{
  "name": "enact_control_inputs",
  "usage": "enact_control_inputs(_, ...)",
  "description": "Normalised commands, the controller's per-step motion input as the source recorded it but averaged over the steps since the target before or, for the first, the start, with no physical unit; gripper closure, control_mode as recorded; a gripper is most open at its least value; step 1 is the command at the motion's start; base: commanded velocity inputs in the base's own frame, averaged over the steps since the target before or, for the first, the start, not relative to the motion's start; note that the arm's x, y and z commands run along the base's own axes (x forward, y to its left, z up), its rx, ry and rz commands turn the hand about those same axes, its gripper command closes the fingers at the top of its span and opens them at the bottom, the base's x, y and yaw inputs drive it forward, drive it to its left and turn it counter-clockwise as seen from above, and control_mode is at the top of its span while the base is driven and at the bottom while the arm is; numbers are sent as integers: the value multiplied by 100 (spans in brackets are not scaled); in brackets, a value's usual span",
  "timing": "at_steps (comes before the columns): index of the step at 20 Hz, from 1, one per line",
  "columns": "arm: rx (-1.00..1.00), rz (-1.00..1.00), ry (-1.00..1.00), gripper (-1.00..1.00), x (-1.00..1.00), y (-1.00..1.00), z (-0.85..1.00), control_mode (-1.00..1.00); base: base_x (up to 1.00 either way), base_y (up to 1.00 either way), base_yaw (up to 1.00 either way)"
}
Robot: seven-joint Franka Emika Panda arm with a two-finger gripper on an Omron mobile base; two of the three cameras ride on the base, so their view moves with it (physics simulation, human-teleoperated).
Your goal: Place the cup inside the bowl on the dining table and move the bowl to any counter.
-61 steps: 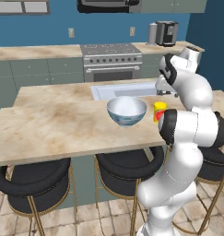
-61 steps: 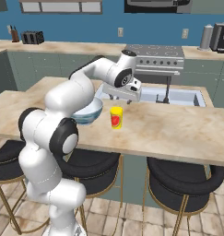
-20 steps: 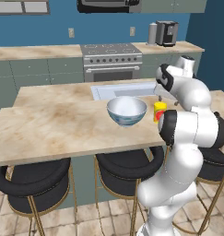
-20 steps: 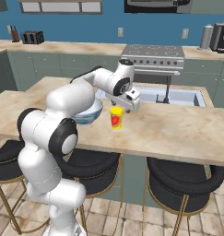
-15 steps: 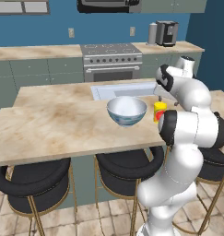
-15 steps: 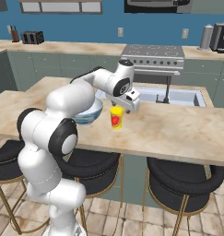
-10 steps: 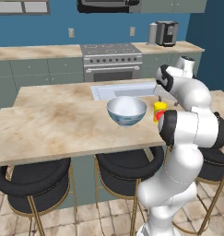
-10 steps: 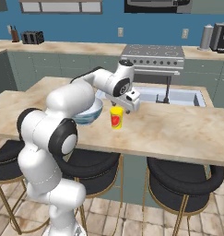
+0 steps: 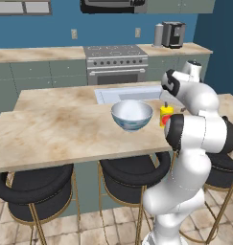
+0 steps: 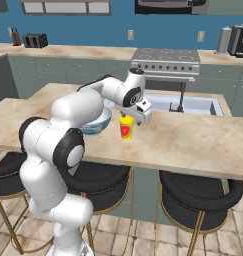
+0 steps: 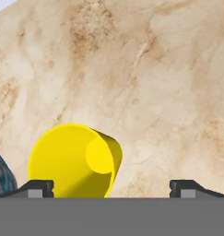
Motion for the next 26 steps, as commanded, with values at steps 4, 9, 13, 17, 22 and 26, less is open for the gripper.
enact_control_inputs(4,0,0,0,-100,0,0,-9,-100,0,0,0)
enact_control_inputs(9,0,0,0,-100,0,0,-6,-100,0,0,0)
enact_control_inputs(13,0,0,0,-100,0,0,-6,-100,0,0,0)
enact_control_inputs(17,0,0,0,-100,0,0,-6,-100,0,0,0)
enact_control_inputs(22,0,0,0,-100,0,0,-6,-100,0,0,0)
enact_control_inputs(26,0,0,0,-100,0,0,-2,-100,0,0,0)
